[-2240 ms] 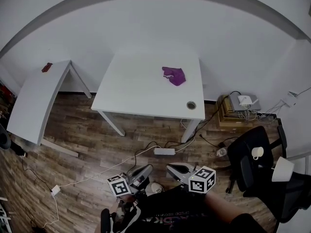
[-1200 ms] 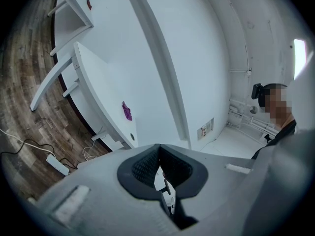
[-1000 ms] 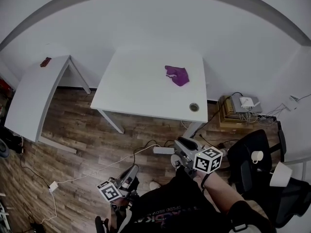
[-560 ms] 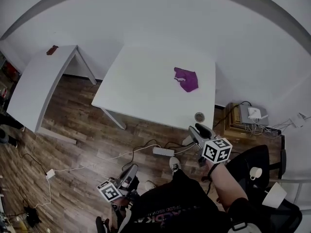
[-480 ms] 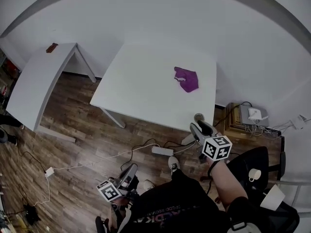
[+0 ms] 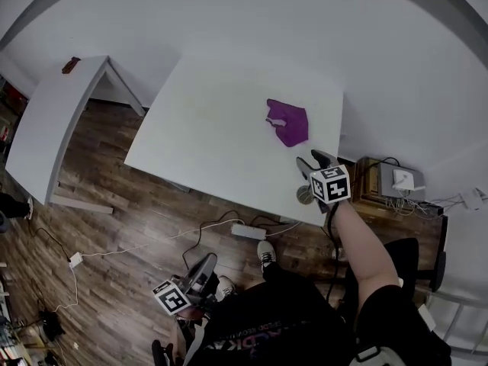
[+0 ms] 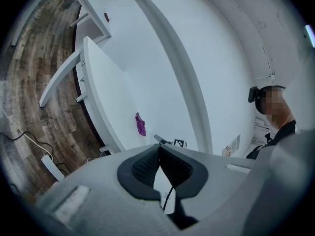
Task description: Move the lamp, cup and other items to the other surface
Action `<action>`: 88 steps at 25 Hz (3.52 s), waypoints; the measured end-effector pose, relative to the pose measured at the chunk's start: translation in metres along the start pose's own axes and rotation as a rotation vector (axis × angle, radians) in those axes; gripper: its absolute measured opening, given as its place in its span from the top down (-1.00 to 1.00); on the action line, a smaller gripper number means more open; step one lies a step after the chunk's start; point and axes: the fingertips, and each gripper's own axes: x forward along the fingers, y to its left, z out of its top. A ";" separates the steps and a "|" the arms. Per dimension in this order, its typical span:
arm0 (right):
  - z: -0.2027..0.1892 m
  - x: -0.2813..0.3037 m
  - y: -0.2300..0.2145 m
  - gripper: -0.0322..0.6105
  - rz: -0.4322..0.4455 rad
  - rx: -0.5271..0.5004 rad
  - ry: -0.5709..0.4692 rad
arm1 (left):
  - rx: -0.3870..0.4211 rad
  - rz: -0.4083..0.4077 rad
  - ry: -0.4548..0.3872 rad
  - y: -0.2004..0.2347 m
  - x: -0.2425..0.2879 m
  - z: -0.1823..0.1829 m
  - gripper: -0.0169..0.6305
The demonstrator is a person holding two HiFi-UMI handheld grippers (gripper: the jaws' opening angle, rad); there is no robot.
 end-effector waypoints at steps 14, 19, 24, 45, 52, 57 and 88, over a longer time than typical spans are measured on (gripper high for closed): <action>0.009 0.145 -0.062 0.01 0.123 -0.189 0.251 | -0.056 0.210 -0.117 0.018 -0.013 -0.006 0.96; 0.002 0.153 -0.062 0.04 0.132 -0.147 0.287 | -0.065 0.229 -0.103 0.018 -0.009 -0.010 0.96; 0.001 0.155 -0.060 0.32 0.129 -0.097 0.261 | -0.061 0.230 -0.076 0.020 -0.004 -0.012 0.96; 0.051 0.049 -0.017 0.67 -0.059 0.033 -0.031 | -0.007 0.088 0.004 0.011 -0.042 0.017 0.96; 0.051 -0.010 0.013 0.67 -0.089 0.057 -0.093 | 0.022 0.018 0.065 0.006 -0.053 0.028 0.96; 0.048 -0.050 0.035 0.67 -0.110 0.063 -0.135 | 0.034 -0.044 0.111 0.000 -0.053 0.028 0.96; -0.172 -0.382 0.064 0.67 -0.528 0.390 -0.258 | 0.068 -0.342 0.637 -0.066 -0.034 -0.130 0.96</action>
